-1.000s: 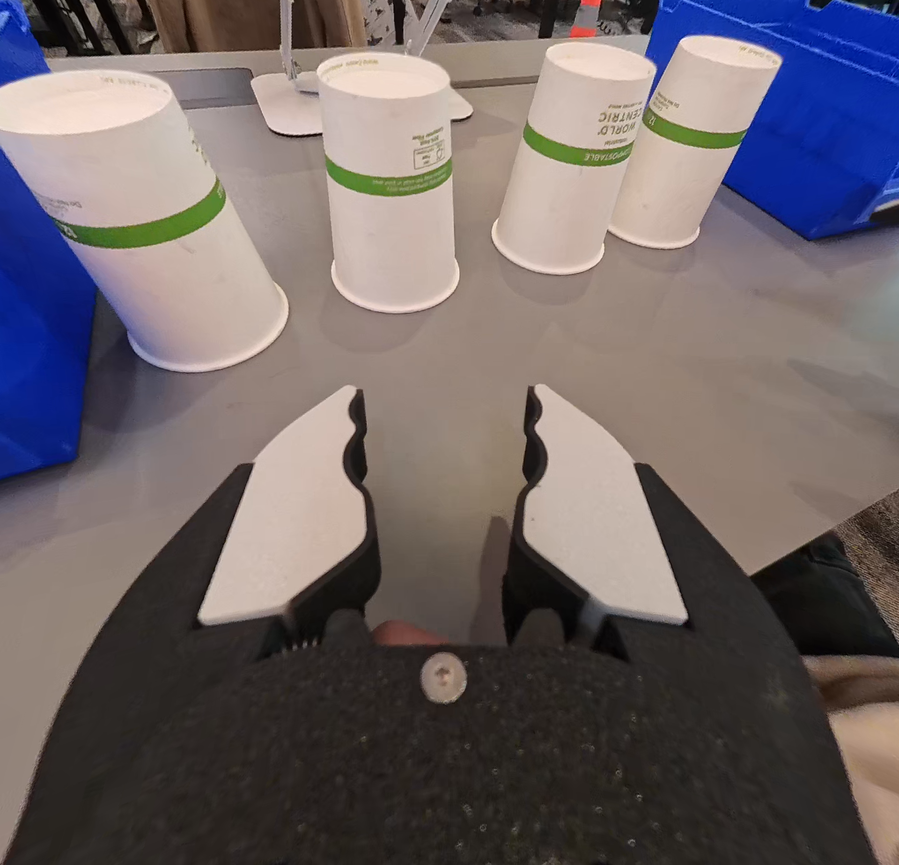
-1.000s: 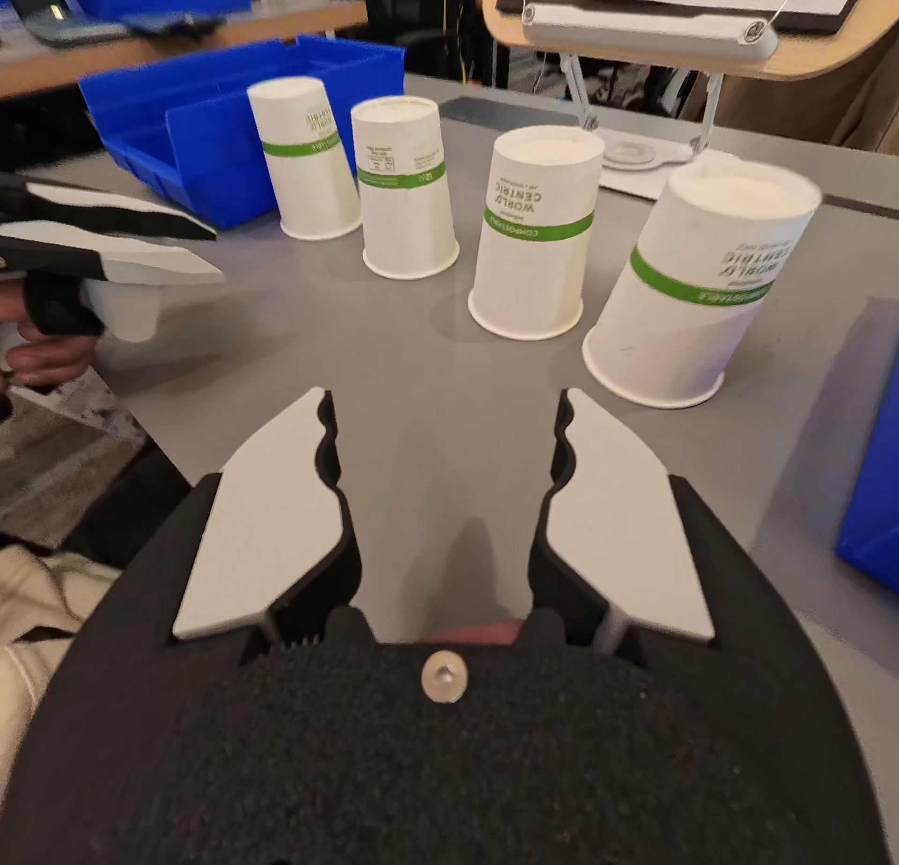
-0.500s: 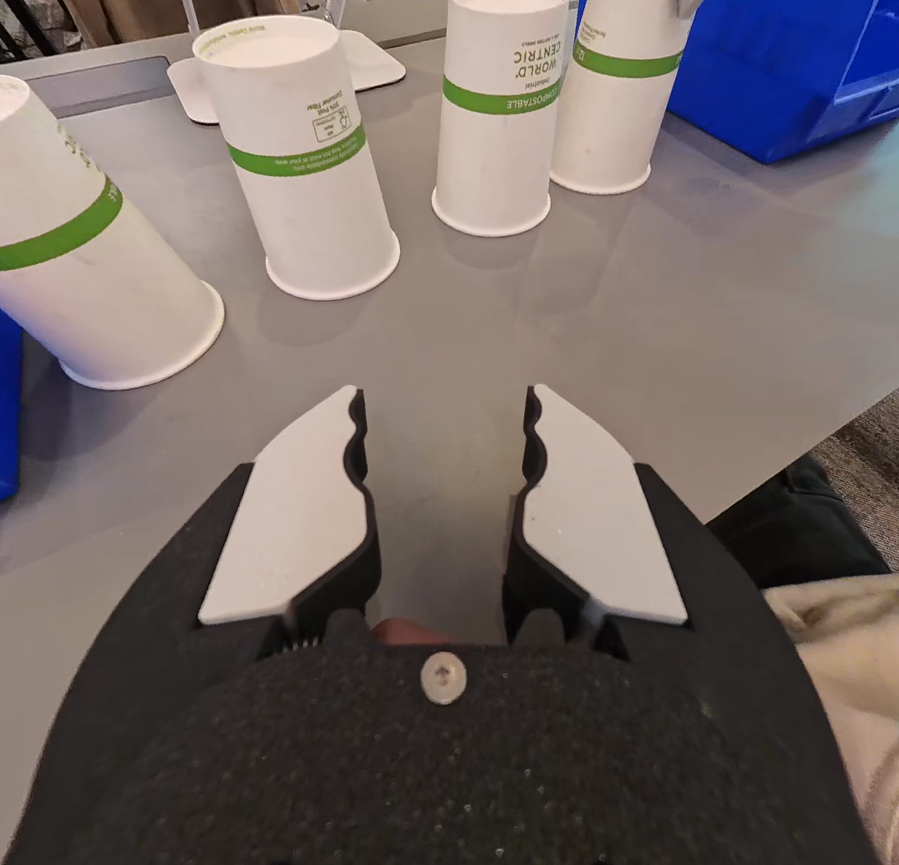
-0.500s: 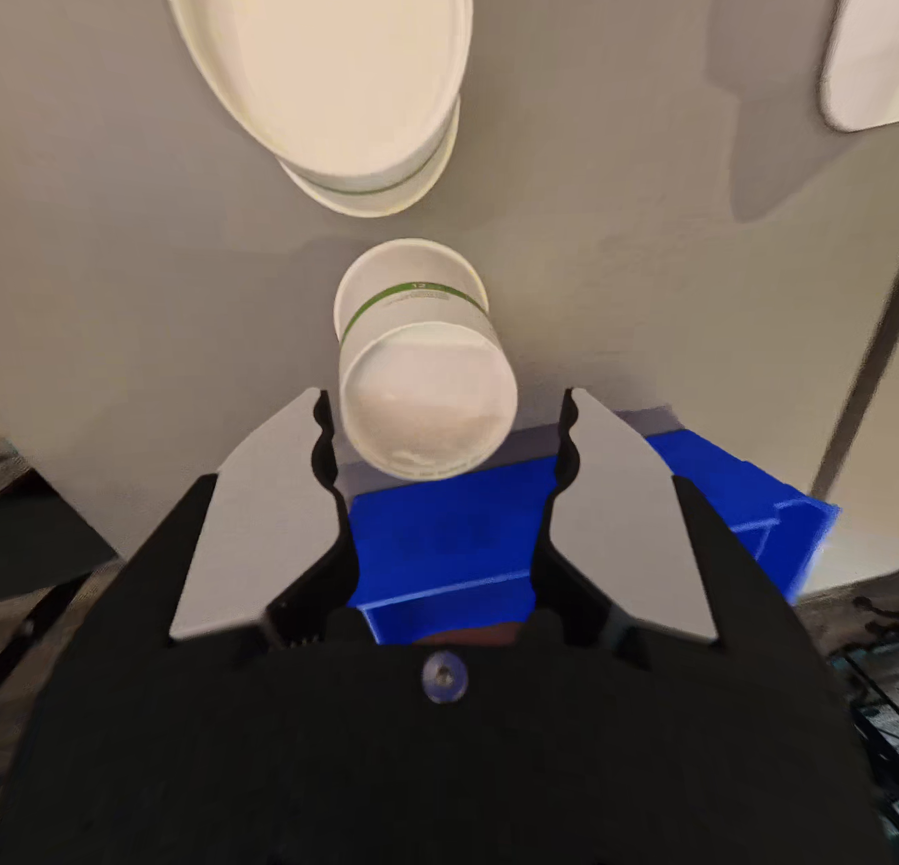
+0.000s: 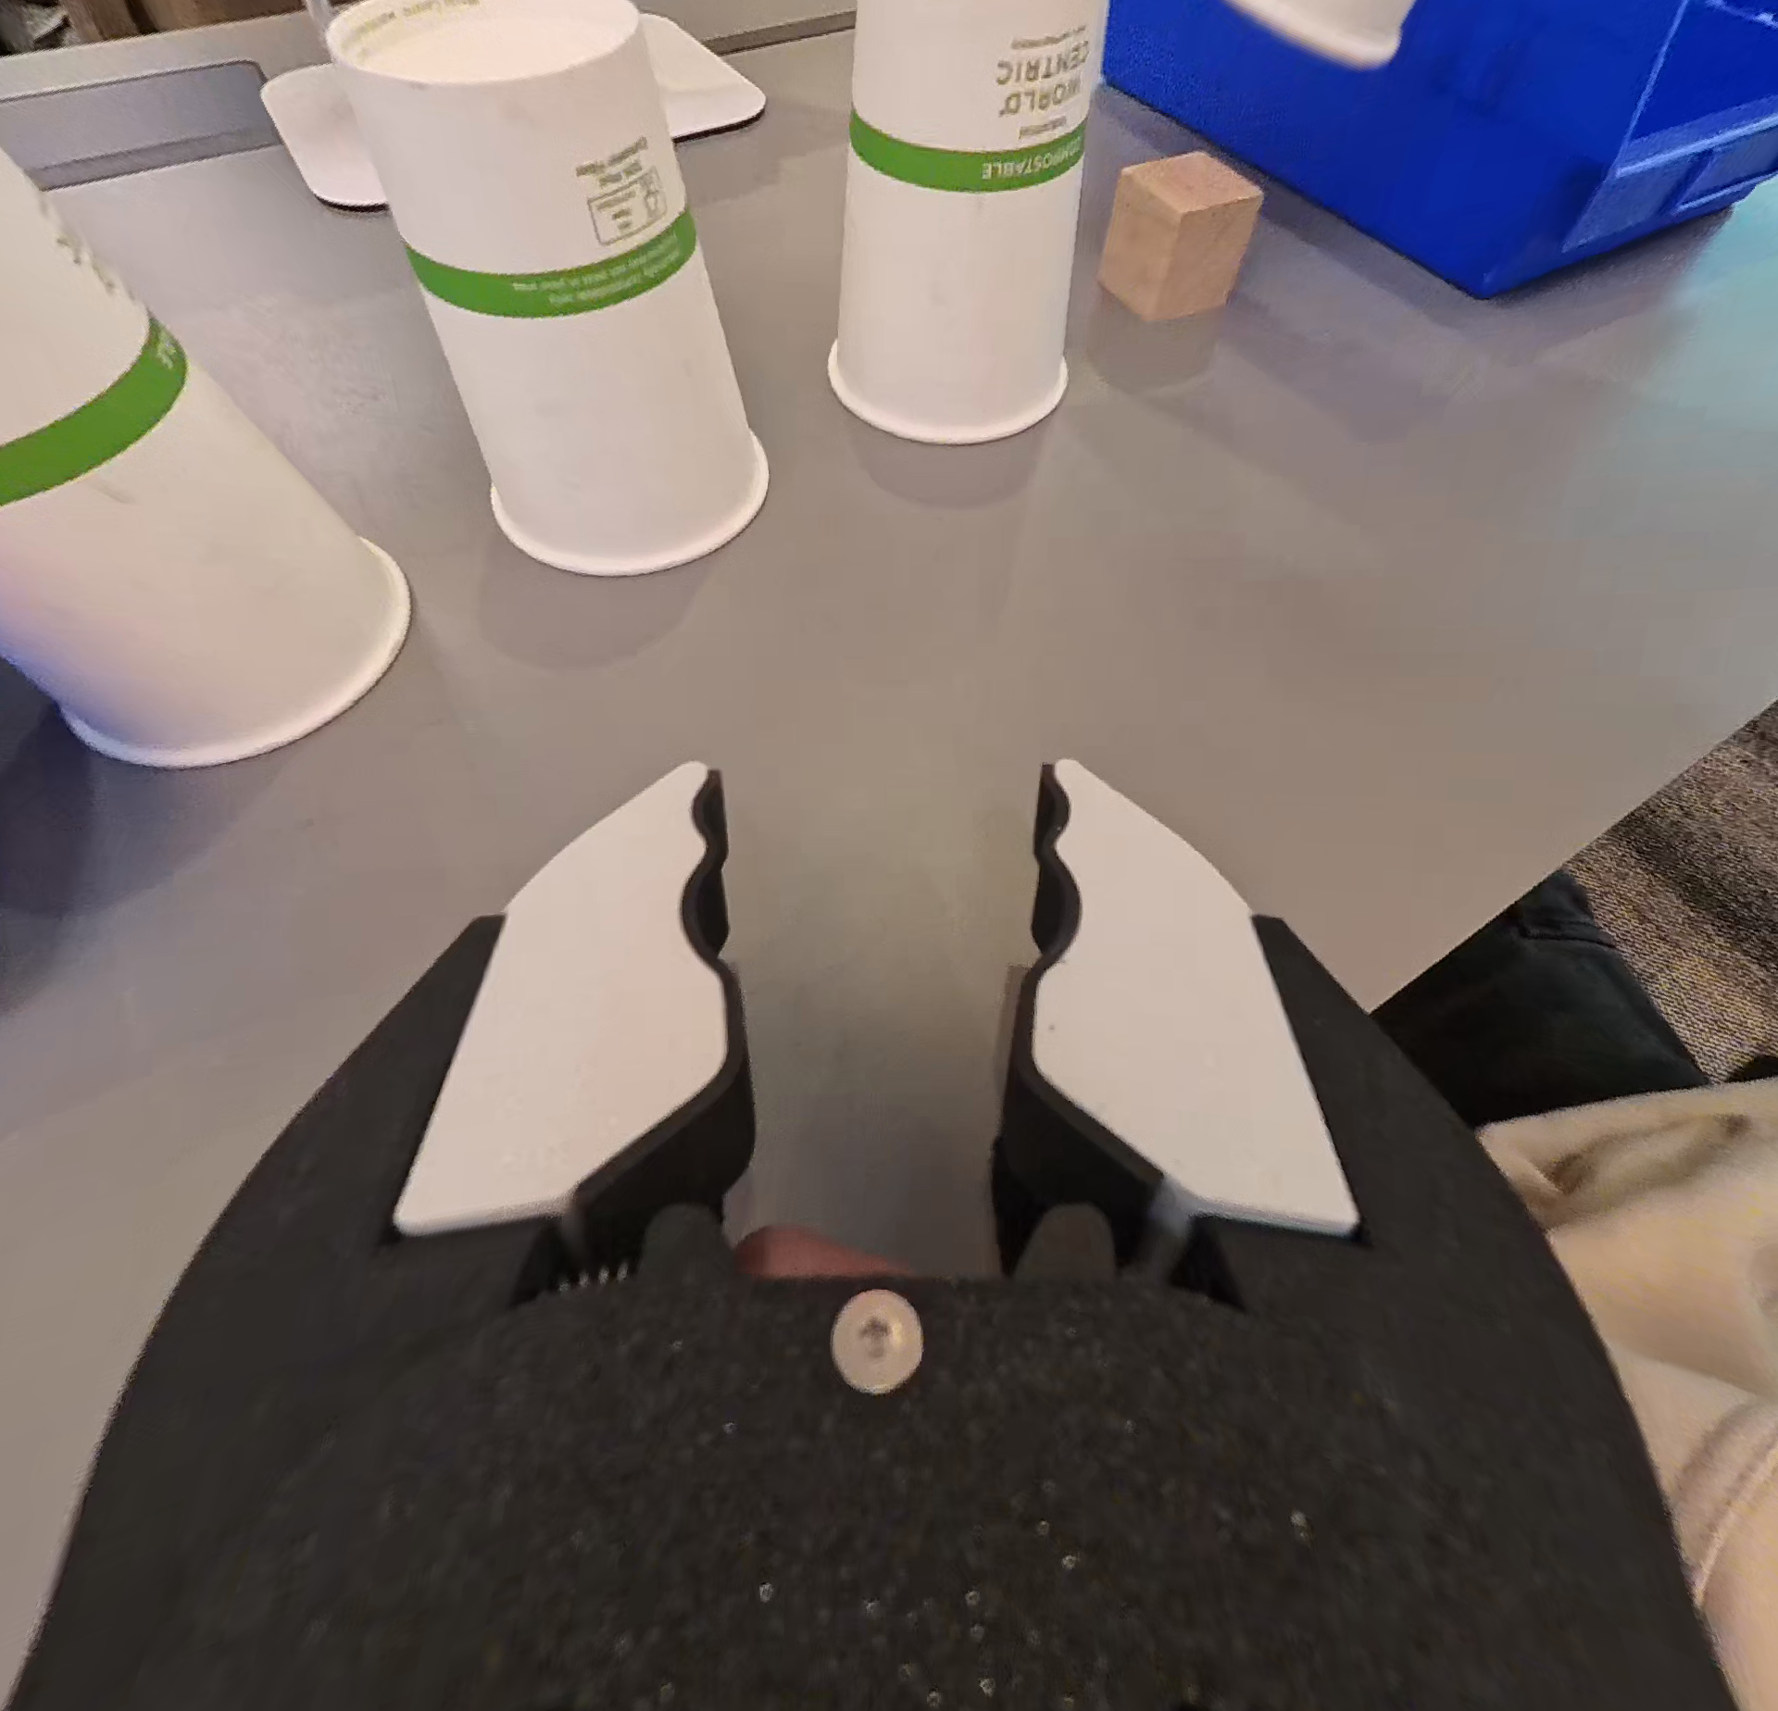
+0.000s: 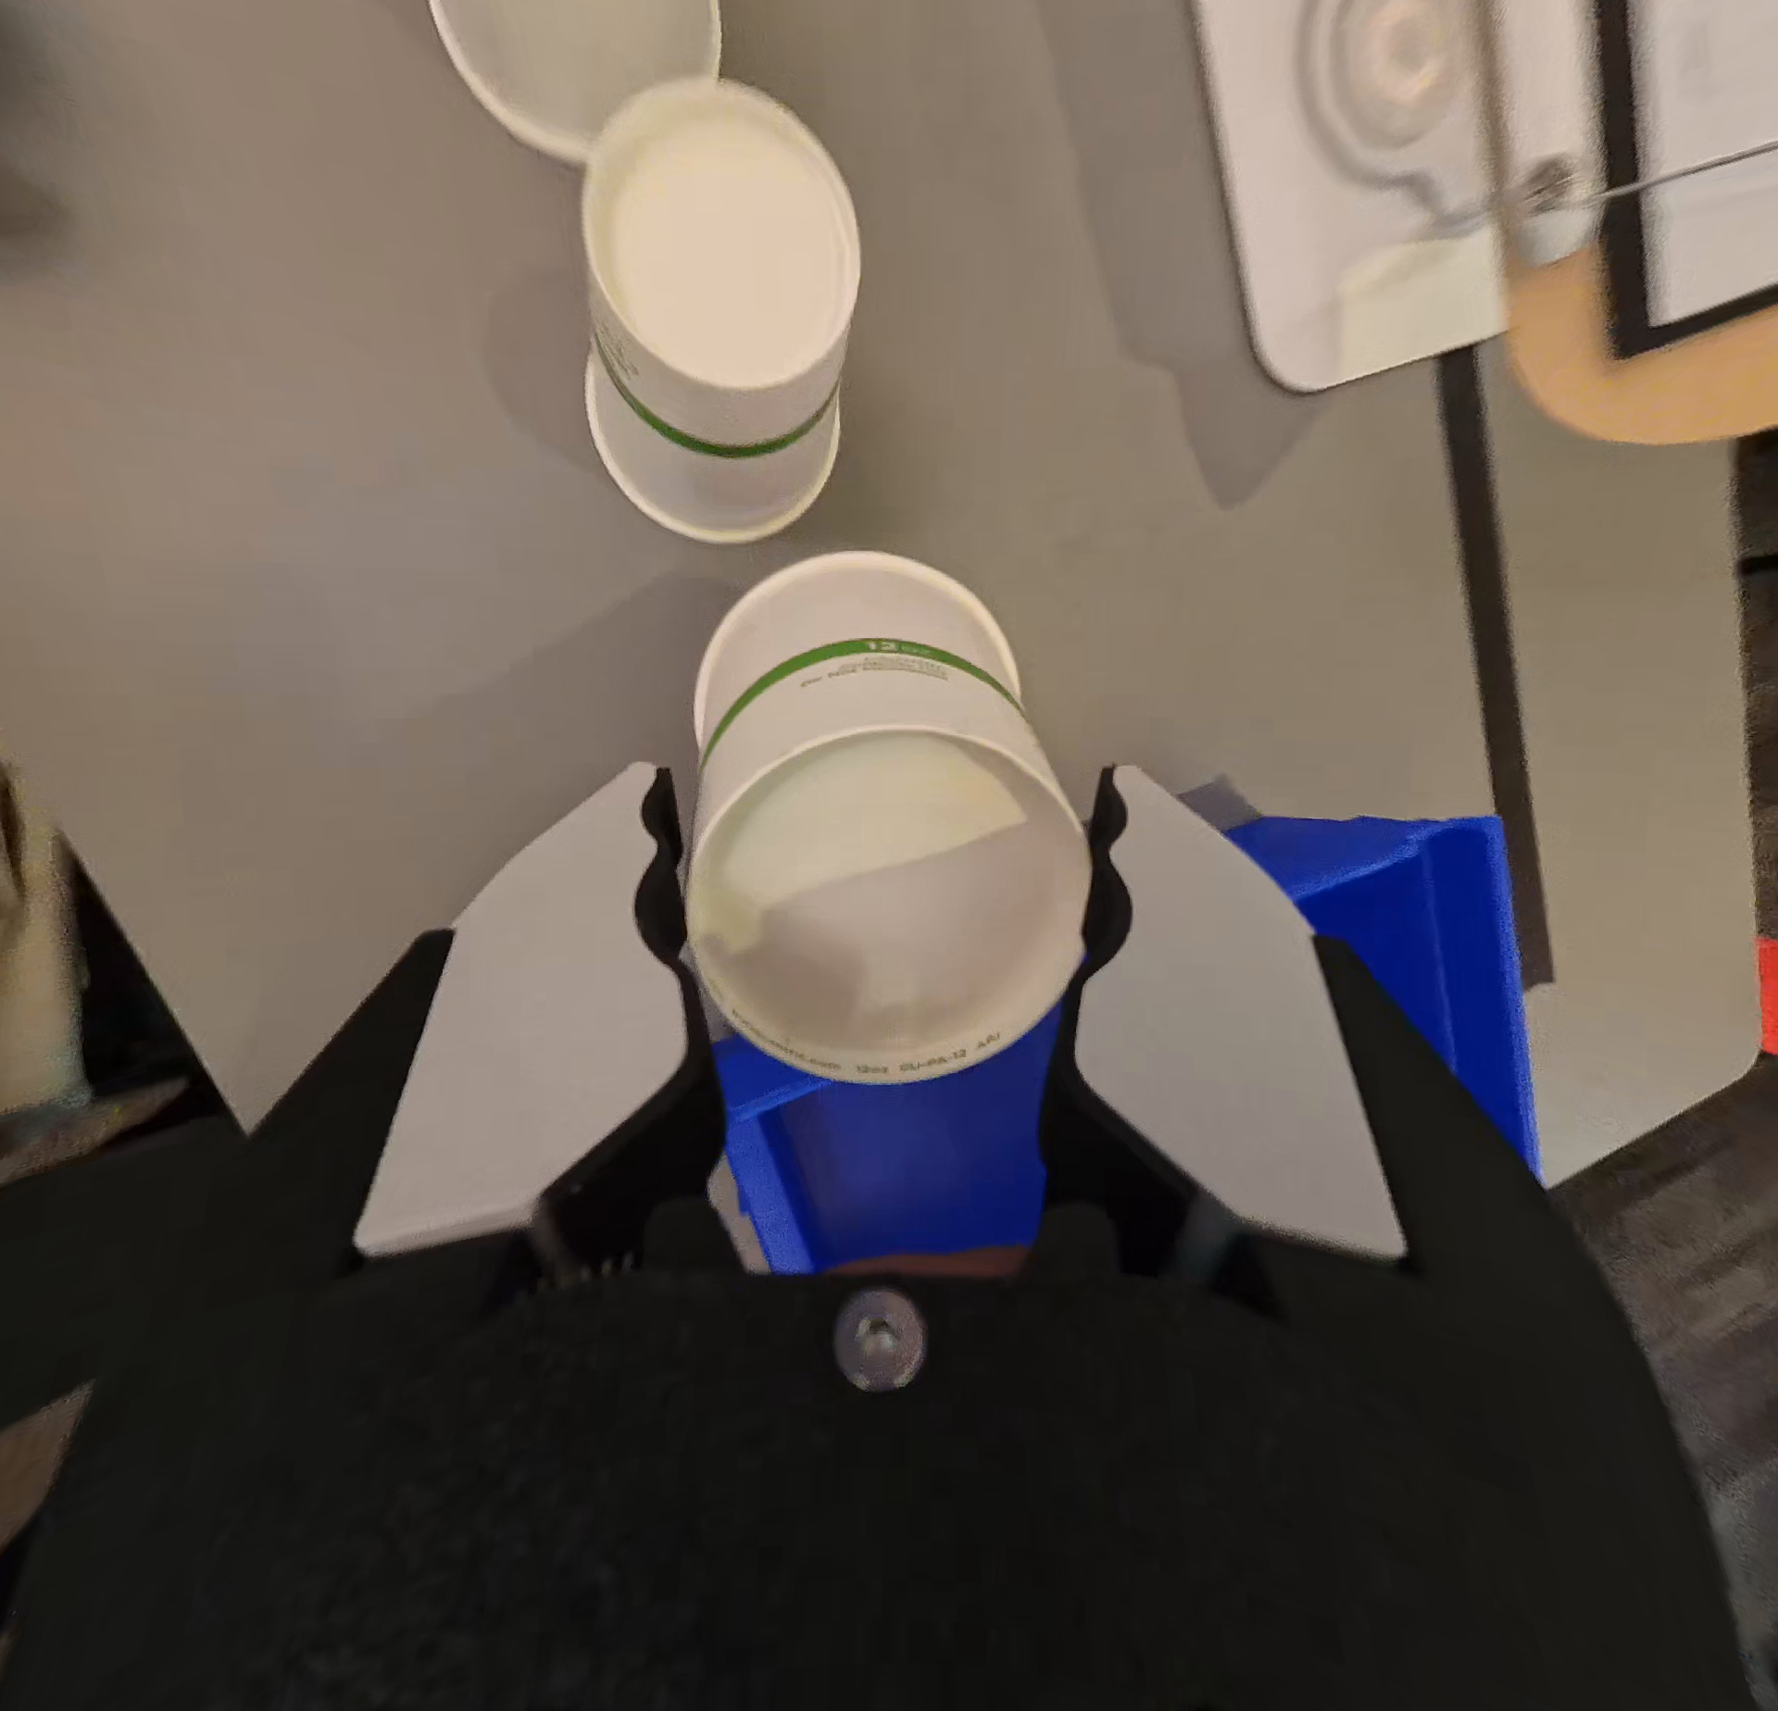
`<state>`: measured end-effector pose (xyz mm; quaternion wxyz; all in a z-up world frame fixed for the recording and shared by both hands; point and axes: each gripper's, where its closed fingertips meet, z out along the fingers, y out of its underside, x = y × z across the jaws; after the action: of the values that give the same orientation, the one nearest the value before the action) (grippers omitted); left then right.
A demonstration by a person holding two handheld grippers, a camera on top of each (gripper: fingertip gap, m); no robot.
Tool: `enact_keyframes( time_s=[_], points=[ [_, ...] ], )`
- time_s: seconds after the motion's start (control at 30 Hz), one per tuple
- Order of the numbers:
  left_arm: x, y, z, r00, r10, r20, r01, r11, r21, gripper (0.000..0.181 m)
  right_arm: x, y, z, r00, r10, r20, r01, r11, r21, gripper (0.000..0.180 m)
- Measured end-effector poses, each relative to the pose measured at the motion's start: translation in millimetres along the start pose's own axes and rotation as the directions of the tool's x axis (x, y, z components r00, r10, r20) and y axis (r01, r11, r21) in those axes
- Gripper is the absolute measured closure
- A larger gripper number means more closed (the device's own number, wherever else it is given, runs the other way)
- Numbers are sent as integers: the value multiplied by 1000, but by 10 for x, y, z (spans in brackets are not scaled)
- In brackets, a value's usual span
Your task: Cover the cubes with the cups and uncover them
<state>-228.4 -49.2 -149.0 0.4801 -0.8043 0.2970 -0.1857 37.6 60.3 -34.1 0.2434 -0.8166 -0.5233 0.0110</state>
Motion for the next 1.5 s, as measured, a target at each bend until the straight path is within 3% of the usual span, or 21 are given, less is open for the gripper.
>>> enact_keyframes(
  time_s=[0.03,0.1,0.2,0.3,0.33,0.4,0.47,0.6,0.63,0.73,0.83,0.93,1.1,1.33,1.5],
  points=[
    [22,-10,8,1000,-1,-20,1,1000,2,120,-24,-32,-143,1000,20,-11,-19,997,71,98],
    [112,-47,41,995,3,-99,-3,1000,10,121,-143,-148,-402,998,62,17,-64,966,250,98],
    [291,-210,146,966,85,-244,-71,995,65,122,-465,-407,-699,981,80,178,-161,846,508,99],
    [824,-408,111,805,116,-581,-73,993,98,124,-716,-587,-668,969,77,236,-205,784,585,99],
    [953,-523,107,768,114,-630,-52,992,116,124,-813,-654,-626,963,72,260,-219,773,596,99],
    [1117,-777,149,741,136,-658,-22,984,178,124,-995,-806,-562,944,65,322,-261,743,616,99],
    [1143,-976,261,766,148,-625,-9,975,221,115,-1114,-934,-529,931,57,360,-291,711,640,99],
    [1223,-1179,266,734,123,-668,72,964,257,123,-1198,-1109,-526,887,71,456,-398,618,678,100],
    [1188,-1260,216,736,118,-667,110,950,291,128,-1197,-1105,-494,890,78,450,-397,616,680,100],
    [1042,-1423,-54,697,132,-705,207,904,374,173,-1196,-1039,-443,890,96,446,-411,592,693,101],
    [890,-1489,-206,656,108,-747,238,910,340,176,-1313,-936,-308,885,100,454,-417,603,680,101],
    [860,-1489,-316,596,153,-788,155,941,300,178,-1505,-830,-111,876,101,471,-423,628,652,101],
    [879,-1340,-415,496,300,-815,-176,954,244,180,-1846,-670,210,874,86,478,-407,667,624,103],
    [623,-1273,-541,431,441,-787,-500,843,198,180,-1913,-259,155,894,118,432,-390,681,620,95],
    [439,-1149,-626,369,464,-805,-650,748,134,180,-1693,-198,-227,837,153,525,-510,568,646,93]
  ],
)
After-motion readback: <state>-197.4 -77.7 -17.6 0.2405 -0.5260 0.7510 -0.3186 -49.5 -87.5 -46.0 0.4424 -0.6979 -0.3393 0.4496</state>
